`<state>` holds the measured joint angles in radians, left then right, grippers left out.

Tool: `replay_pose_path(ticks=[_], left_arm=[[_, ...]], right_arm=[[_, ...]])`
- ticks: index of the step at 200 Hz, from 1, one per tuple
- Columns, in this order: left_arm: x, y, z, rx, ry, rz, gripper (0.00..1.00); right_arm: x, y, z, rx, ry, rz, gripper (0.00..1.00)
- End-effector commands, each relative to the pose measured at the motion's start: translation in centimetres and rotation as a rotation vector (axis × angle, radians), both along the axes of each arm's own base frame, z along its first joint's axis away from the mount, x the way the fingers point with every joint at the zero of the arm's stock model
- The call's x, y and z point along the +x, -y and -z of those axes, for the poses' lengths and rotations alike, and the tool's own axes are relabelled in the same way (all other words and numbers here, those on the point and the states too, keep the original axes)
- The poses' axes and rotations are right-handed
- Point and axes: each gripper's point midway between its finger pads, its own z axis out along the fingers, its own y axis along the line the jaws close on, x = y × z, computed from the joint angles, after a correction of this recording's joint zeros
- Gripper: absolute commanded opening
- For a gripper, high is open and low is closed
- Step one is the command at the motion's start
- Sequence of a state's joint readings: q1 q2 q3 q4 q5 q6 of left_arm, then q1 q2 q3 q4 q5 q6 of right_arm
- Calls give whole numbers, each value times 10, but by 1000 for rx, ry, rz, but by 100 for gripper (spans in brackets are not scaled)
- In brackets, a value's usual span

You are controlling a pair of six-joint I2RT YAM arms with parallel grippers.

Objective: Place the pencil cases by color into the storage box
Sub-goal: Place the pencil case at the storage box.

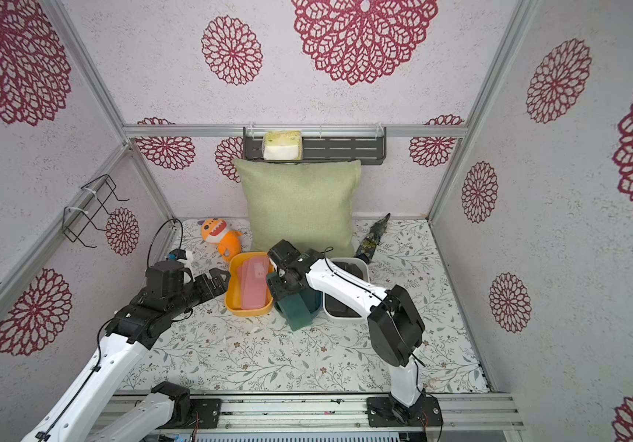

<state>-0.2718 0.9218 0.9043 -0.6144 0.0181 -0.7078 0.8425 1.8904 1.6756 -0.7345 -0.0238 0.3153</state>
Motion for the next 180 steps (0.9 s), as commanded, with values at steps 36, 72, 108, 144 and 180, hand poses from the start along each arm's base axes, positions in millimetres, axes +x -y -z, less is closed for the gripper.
replay_pose_path(ticks=[36,72,108,144,180], left_arm=[[14,8,-4,-30,8,19,97],[19,13,1,-34,-13,40,97],[22,17,1,-37,-19,57,97],[23,22,3,-46,-32,78,97],[24,25,7,-51,-45,95,97]], right_arm=[[58,16,-22,77,84,147,34],[71,18,-6,84,71,199,35],[81,20,4,103,87,265,35],[86,28,9,95,97,316,35],[80,43,20,87,90,366,35]])
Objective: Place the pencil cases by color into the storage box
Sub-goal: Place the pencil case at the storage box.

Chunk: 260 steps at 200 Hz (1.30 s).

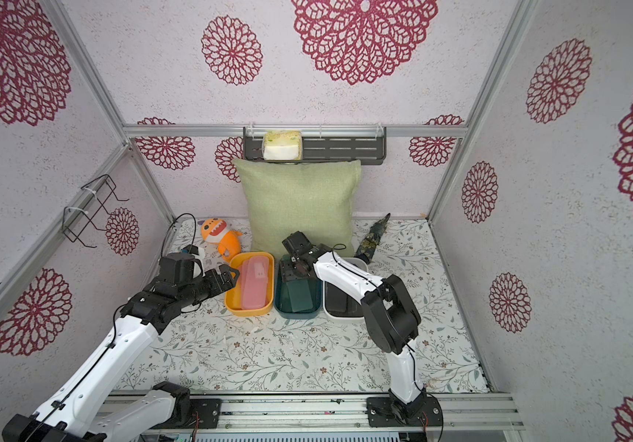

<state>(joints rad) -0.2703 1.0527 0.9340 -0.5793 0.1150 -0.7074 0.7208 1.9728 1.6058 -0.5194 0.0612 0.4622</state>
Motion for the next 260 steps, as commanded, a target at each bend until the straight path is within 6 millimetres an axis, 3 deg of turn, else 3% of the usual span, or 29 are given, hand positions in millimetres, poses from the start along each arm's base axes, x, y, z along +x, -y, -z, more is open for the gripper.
replay_pose_path(ticks=[1,67,260], left_arm=[[7,3,-12,-13,35,19,97],[11,8,-8,-21,18,38,97],[13,8,-3,-15,8,43,97]], right_arm=[[6,12,-18,34,48,76,35],[5,33,-9,18,47,138,36],[10,50,22,-84,6,174,58]])
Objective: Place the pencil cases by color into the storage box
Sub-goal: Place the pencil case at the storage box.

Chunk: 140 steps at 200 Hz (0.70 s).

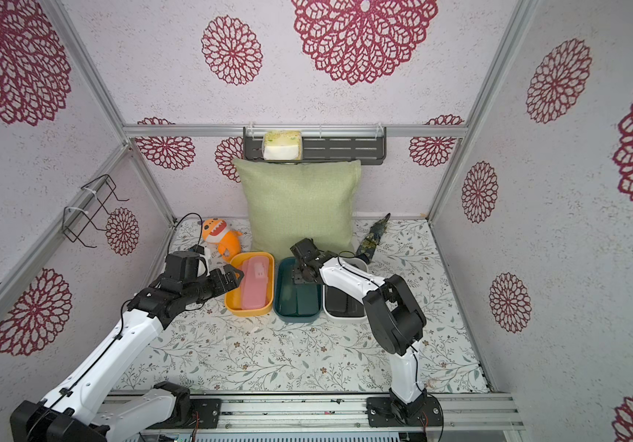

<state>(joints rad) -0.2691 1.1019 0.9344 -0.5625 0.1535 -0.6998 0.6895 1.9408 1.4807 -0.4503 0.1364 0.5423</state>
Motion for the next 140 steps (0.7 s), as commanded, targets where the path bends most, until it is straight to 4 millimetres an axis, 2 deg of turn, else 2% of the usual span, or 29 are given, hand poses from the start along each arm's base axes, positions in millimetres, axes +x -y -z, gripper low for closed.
replay_pose_path(ticks=[1,47,93,96,103,108,140], left_arm=[[8,1,-14,-6,42,9,97],[8,1,-15,-8,42,9,98],[8,0,-15,-9,42,8,97],[8,0,-15,-8,42,8,97],[8,0,-16,-8,45,9,97],[8,0,-16,-8,45,9,97],[8,0,-17,-7,47,8,97]], right_arm=[[6,17,1,-58,0,35,59],[9,19,6,-87,-7,29,69],[11,18,1,-90,3,22,79],[12,18,1,-92,4,23,81],[12,18,-2,-92,8,22,94],[13,17,-3,-92,10,21,99],[16,17,-13,-91,30,17,99]])
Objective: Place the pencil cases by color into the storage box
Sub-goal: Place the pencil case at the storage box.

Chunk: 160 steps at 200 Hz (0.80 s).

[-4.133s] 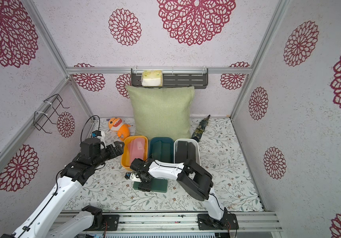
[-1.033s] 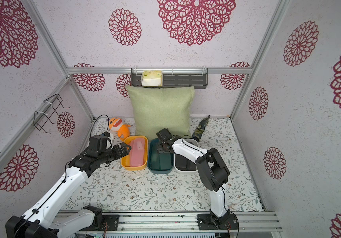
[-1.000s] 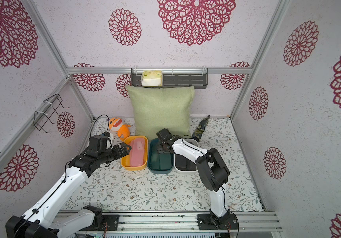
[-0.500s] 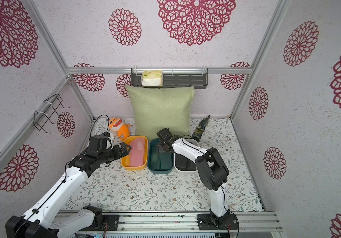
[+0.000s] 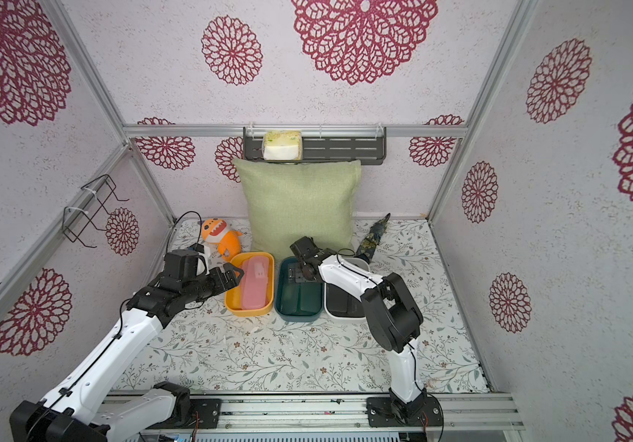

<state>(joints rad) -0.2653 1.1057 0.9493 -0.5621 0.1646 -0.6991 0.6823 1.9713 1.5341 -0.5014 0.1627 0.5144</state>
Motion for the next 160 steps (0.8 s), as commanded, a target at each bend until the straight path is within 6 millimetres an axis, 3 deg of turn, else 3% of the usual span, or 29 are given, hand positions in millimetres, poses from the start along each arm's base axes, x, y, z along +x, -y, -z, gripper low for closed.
replay_pose_path(ticks=[1,64,113,142,160], left_arm=[[6,-2,-11,3,37,2,97],[5,-5,-13,21,41,-6,97],[9,-30,-16,102,88,-89,97],[12,-59,-28,145,203,-221,97],[10,-83,-41,195,280,-332,97]], right_arm=[[9,12,-14,-42,33,19,99],[15,3,-46,3,93,-8,99],[11,-5,-104,93,240,-101,99],[1,17,-139,81,434,-124,99],[-8,53,-158,17,606,-77,99]])
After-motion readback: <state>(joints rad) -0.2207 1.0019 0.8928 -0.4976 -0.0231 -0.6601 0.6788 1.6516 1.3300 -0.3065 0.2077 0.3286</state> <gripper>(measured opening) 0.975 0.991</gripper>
